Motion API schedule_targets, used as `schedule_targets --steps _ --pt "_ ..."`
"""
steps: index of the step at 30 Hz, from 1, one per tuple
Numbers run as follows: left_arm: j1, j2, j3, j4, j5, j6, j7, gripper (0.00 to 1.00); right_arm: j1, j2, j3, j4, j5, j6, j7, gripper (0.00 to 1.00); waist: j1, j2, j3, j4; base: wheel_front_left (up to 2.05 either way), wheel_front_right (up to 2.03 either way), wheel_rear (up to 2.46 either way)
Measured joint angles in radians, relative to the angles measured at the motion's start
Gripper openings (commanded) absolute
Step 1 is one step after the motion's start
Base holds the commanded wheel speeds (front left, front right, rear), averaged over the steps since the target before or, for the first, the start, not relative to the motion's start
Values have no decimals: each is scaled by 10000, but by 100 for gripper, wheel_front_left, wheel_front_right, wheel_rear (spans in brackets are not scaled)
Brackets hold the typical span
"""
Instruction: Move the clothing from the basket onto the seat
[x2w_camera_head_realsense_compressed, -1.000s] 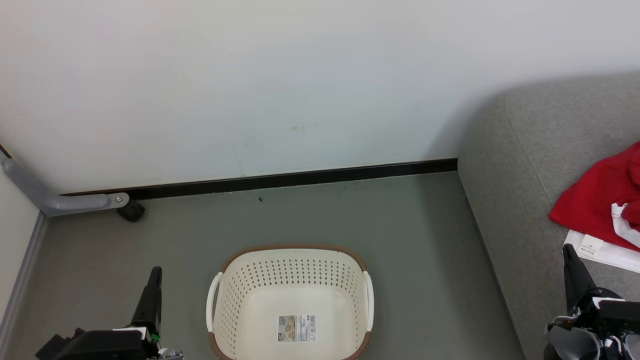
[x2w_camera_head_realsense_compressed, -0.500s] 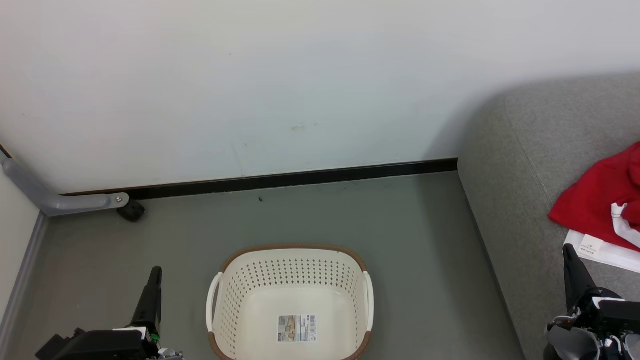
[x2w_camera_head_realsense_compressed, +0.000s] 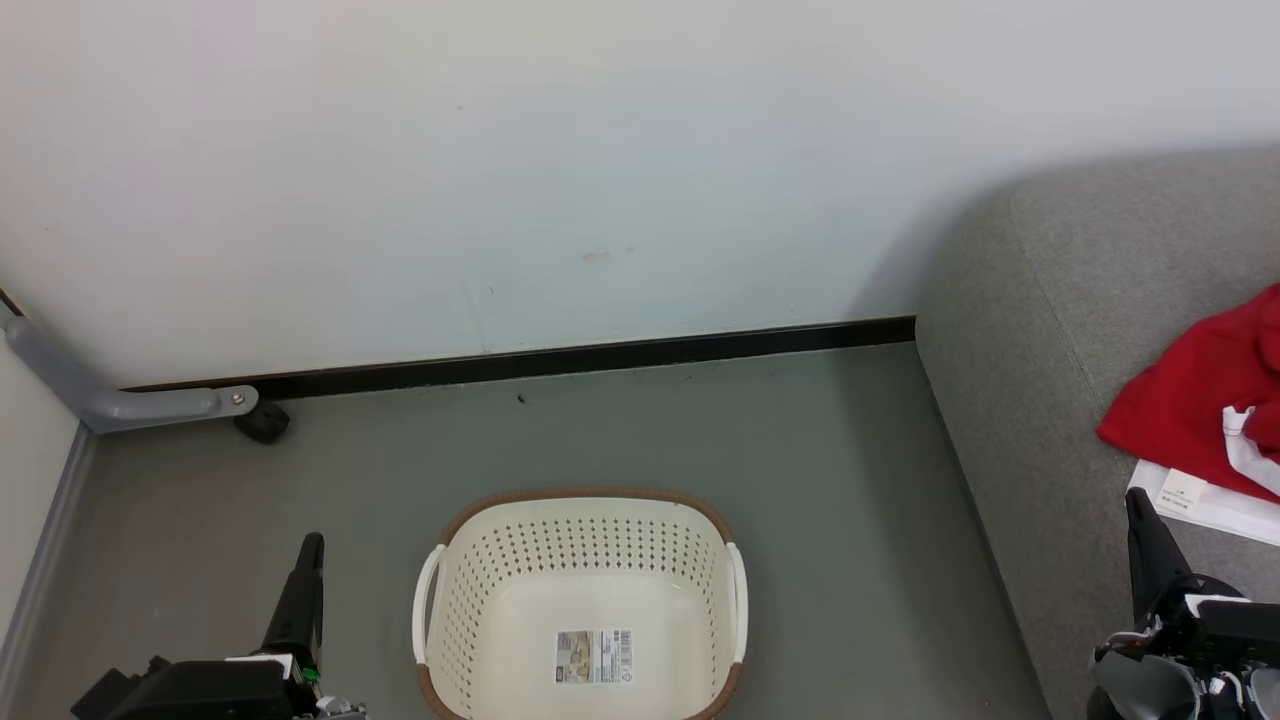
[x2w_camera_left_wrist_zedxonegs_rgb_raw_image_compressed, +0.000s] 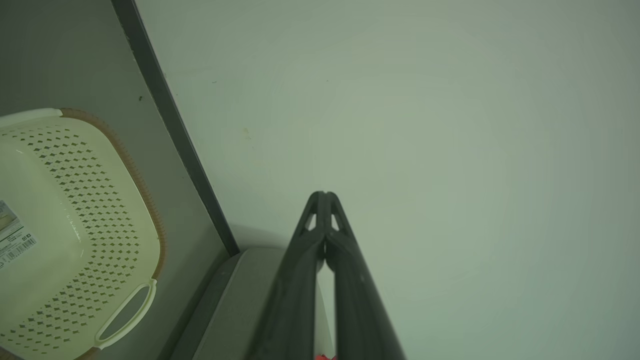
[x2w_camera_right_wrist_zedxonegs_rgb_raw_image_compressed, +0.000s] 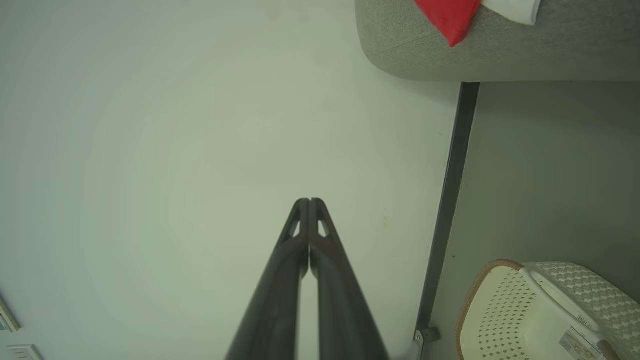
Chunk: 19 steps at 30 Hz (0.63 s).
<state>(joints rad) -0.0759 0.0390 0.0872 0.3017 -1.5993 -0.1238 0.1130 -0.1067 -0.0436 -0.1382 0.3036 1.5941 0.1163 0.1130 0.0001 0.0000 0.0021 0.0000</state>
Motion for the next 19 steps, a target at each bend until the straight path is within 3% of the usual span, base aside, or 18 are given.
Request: schedule_targets --steps 19 --pt "0 0 0 -2 0 0 0 0 0 0 0 -2 0 0 2 0 -1 0 0 0 0 0 0"
